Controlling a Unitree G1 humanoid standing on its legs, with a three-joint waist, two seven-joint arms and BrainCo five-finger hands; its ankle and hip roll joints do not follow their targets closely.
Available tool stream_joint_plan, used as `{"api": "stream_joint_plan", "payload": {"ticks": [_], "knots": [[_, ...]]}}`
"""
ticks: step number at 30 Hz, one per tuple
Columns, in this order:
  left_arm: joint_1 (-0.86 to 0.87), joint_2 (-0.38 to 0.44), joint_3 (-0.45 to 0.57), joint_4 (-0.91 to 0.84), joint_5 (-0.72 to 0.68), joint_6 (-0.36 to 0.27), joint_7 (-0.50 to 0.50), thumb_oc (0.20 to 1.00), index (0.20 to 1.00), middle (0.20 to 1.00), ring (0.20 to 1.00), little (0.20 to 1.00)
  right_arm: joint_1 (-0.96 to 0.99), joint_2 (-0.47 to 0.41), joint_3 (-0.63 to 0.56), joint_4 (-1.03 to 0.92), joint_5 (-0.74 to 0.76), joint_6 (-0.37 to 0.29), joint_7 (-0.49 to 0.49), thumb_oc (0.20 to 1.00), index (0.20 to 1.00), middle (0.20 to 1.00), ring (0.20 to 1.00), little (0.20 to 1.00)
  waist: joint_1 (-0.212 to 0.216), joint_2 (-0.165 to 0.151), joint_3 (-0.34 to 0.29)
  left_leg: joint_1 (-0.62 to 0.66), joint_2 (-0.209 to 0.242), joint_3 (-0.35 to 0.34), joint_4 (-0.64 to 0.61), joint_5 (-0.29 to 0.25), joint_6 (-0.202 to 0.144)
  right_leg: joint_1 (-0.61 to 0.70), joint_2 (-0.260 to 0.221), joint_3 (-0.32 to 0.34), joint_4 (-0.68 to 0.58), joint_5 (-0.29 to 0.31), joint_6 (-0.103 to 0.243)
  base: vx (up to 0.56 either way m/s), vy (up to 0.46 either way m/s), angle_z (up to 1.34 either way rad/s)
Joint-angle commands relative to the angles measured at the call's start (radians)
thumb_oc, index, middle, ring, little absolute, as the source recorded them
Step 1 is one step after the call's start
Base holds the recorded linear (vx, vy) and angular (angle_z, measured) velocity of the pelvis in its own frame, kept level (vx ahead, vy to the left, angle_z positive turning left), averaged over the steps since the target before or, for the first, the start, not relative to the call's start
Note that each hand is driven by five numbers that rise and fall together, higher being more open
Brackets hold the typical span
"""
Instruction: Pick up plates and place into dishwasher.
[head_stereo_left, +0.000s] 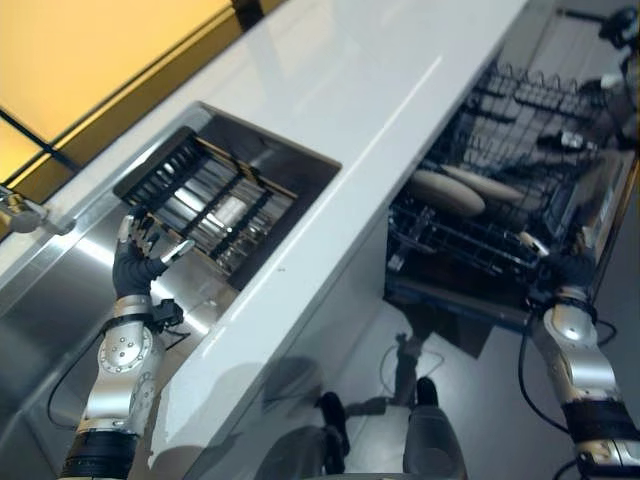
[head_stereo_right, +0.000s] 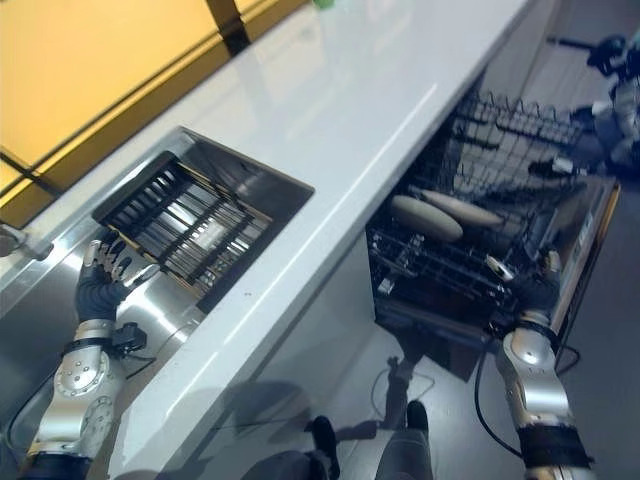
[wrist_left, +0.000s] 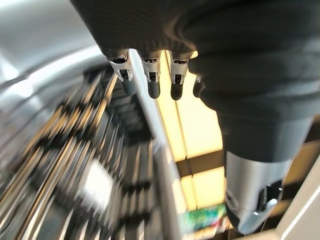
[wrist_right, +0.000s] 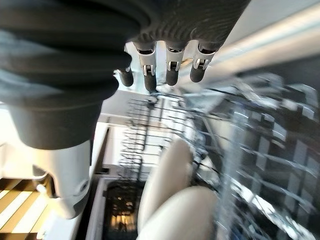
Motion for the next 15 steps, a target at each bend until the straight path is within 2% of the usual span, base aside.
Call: {"api": "stream_joint_plan", "payload": {"ticks": [1, 3, 7, 15], "knots": [[-0.092, 0.062, 0.017, -0.047, 0.038, -0.043, 0.052, 1.0, 1.0, 1.0, 1.0, 1.0, -0.139, -0.012, 0.043, -0.006, 0.05, -0.09, -0.004, 1.0, 1.0, 1.0, 1.0, 1.0, 0.044, -0.038, 0.029, -0.095, -0.022, -0.081, 0.22, -0.157, -0.003, -0.019, -0.033, -0.049, -0.042, 0.072, -0.007, -0.18, -0.142, -0.02], [-0.14, 0.076, -0.01, -0.022, 0.03, -0.054, 0.071, 1.0, 1.0, 1.0, 1.0, 1.0, -0.216, -0.025, 0.068, 0.016, 0.066, -0.095, -0.022, 1.0, 1.0, 1.0, 1.0, 1.0, 0.044, -0.027, 0.06, -0.132, -0.025, -0.107, 0.239, -0.156, -0.012, -0.063, -0.036, -0.042, -0.039, 0.09, -0.007, -0.2, -0.065, -0.18], [-0.231, 0.091, -0.043, 0.017, 0.014, -0.039, 0.077, 1.0, 1.0, 1.0, 1.0, 1.0, -0.327, -0.04, 0.087, 0.057, 0.055, -0.11, -0.097, 1.0, 1.0, 1.0, 1.0, 1.0, 0.044, -0.005, 0.109, -0.212, -0.02, -0.1, 0.281, -0.149, -0.009, -0.157, -0.033, -0.044, 0.037, 0.075, -0.022, -0.18, -0.037, 0.01], [-0.209, 0.051, -0.056, -0.009, 0.015, -0.061, 0.095, 1.0, 1.0, 1.0, 1.0, 1.0, -0.365, -0.052, 0.069, 0.047, -0.052, -0.084, -0.277, 1.0, 1.0, 1.0, 1.0, 1.0, 0.04, 0.053, 0.128, -0.263, -0.037, -0.1, 0.27, -0.13, -0.005, -0.238, -0.038, -0.026, 0.058, 0.073, -0.025, -0.04, 0.036, -0.01]]}}
